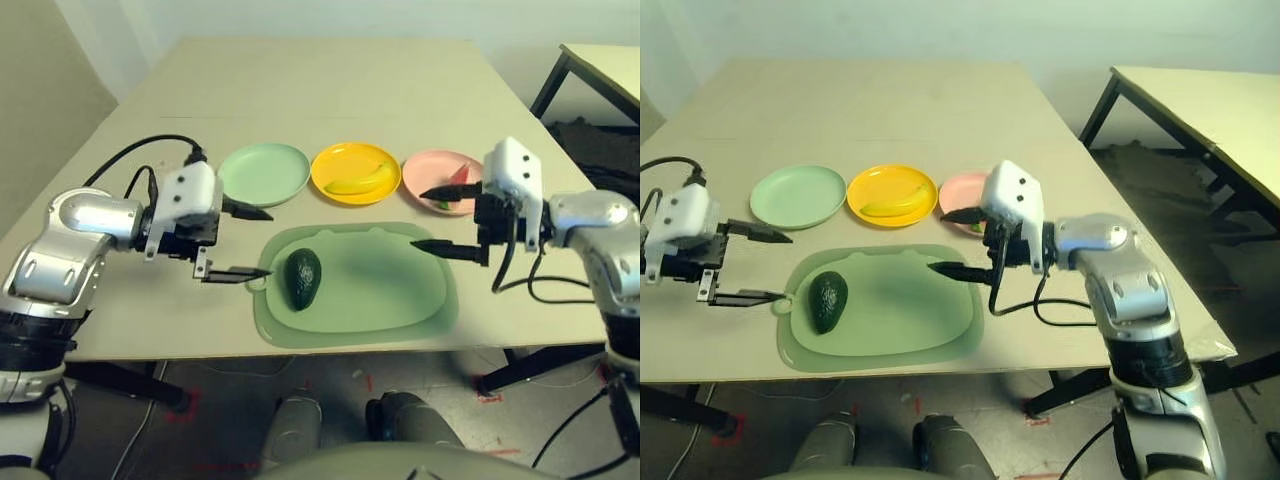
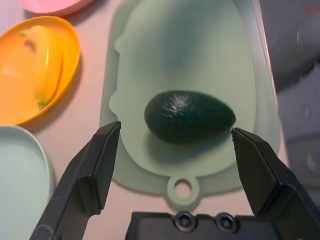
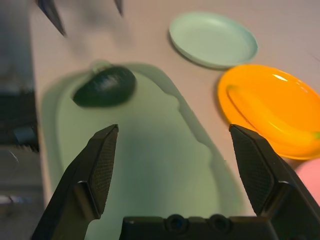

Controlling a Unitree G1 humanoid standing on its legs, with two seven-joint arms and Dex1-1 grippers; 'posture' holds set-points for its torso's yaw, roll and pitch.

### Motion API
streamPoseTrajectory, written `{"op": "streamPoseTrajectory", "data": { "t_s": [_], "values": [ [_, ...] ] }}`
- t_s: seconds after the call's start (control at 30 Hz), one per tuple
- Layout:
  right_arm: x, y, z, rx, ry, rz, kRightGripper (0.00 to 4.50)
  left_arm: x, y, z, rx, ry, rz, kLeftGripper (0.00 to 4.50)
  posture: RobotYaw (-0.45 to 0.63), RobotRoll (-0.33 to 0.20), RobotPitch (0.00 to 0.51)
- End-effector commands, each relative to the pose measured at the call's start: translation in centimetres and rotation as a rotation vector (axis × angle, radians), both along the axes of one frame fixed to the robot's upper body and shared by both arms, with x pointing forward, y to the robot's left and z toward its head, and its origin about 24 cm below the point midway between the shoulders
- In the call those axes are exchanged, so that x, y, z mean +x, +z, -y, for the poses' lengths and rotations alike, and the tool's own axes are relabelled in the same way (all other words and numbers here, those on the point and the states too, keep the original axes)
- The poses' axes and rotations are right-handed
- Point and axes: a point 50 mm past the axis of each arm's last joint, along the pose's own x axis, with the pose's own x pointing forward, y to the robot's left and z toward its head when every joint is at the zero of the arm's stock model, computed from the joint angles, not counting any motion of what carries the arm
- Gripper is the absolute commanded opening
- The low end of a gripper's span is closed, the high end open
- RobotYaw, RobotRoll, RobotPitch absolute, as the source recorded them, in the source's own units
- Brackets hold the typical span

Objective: Place the fruits into color-matched plates.

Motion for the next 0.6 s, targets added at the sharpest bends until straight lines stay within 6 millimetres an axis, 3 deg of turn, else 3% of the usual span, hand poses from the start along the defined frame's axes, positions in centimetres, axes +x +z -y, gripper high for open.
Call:
{"op": "streamPoseTrajectory", "data": {
  "t_s": [0.03, 0.23, 0.6],
  "values": [
    [-1.4, -1.5, -0.2, 0.083, -0.019, -0.057, 4.46, 0.7, -0.7, 0.2, 0.103, -0.097, 0.097, 4.5, 0.06, 0.0, 0.075],
    [-3.2, -4.2, -0.3, 0.133, 0.039, -0.082, 4.46, 2.1, -1.5, 0.7, 0.174, -0.22, 0.273, 4.5, 0.06, 0.0, 0.073],
    [-4.1, -6.4, -0.3, 0.202, 0.145, -0.082, 4.46, 3.5, -2.2, 2.8, 0.192, -0.421, 0.36, 4.5, 0.05, 0.0, 0.072]
  ]
}}
